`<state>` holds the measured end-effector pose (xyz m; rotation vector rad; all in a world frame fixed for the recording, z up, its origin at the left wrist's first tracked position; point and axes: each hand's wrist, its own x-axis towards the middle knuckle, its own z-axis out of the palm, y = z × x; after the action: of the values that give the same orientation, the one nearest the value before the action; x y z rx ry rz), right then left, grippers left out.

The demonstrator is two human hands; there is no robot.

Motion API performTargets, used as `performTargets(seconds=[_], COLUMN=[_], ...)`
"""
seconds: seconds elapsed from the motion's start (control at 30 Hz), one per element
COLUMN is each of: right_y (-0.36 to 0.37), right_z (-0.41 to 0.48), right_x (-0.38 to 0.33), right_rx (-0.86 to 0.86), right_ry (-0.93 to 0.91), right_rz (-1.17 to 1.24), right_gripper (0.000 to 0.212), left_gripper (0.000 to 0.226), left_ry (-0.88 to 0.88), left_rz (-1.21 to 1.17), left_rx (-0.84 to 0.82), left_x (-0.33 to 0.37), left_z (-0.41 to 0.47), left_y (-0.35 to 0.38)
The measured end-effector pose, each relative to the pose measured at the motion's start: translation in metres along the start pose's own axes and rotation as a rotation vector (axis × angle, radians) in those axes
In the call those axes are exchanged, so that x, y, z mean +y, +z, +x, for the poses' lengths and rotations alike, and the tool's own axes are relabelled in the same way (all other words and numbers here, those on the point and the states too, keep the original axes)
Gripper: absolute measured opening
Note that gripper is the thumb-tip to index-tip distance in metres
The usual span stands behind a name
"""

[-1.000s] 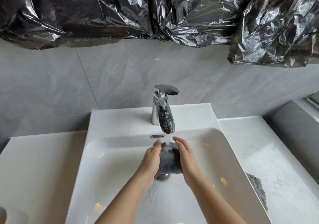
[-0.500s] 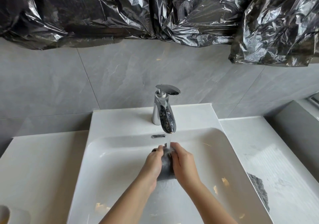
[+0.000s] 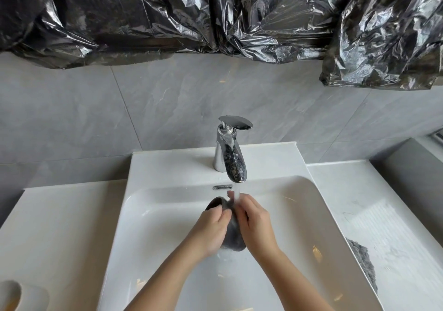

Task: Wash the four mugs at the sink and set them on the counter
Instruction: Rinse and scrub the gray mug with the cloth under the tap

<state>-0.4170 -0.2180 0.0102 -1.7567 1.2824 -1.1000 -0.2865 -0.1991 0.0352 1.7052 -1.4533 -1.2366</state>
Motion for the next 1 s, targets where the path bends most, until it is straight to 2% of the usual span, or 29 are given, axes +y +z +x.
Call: performTargets(seconds=[0.13,0.23,0.33,0.47,0.57,0.7,0.77,0.83,0.93,1.0], right_y=[0.005,0.006,0.006,0.009,0.012,0.013,0.008,0.002,-0.003,-0.003], right_z=[0.000,0.002,0.007,0.010,0.008,0.006,0.003,-0.002,-0.008,-0.008], right_x=[-0.001,0.000,-0.002,-0.008,-0.004,0.001,0.002,0.005,0.008,0.008], right_rx=[0.023,0.086,0.113,0.079,0.113,0.140,0.092,0.068,0.059,0.066], right_ry=[-0.072,0.086,0.239,0.315,0.348,0.488,0.468,0.404,0.357,0.351], right_rz=[0.022,0.108,0.189,0.346,0.325,0.315,0.347,0.428,0.519,0.524], right_gripper=[0.031,0.018,0.013,0.020,0.024,0.032,0.028,0.015,0.015,0.023], left_gripper=[0.028,0.032,0.044,0.045,0.038,0.032,0.036,0.035,0.035,0.036], left_ry=[-0.031,-0.020,-0.009,-0.025,-0.023,-0.014,0.015,0.053,0.070,0.050], left_rz=[-0.027,-0.094,-0.220,-0.422,-0.547,-0.576,-0.566,-0.540,-0.533,-0.540], left_rx=[0.034,0.069,0.117,0.203,0.193,0.199,0.179,0.109,0.022,0.006], left_x=[-0.007,-0.009,-0.008,-0.009,-0.011,-0.011,-0.014,-0.015,-0.011,-0.006], left_z=[0.005,0.002,-0.002,0.000,0.001,-0.002,-0.005,-0.009,-0.014,-0.014], left_y=[-0.001,0.001,0.004,0.012,0.020,0.025,0.024,0.022,0.019,0.016])
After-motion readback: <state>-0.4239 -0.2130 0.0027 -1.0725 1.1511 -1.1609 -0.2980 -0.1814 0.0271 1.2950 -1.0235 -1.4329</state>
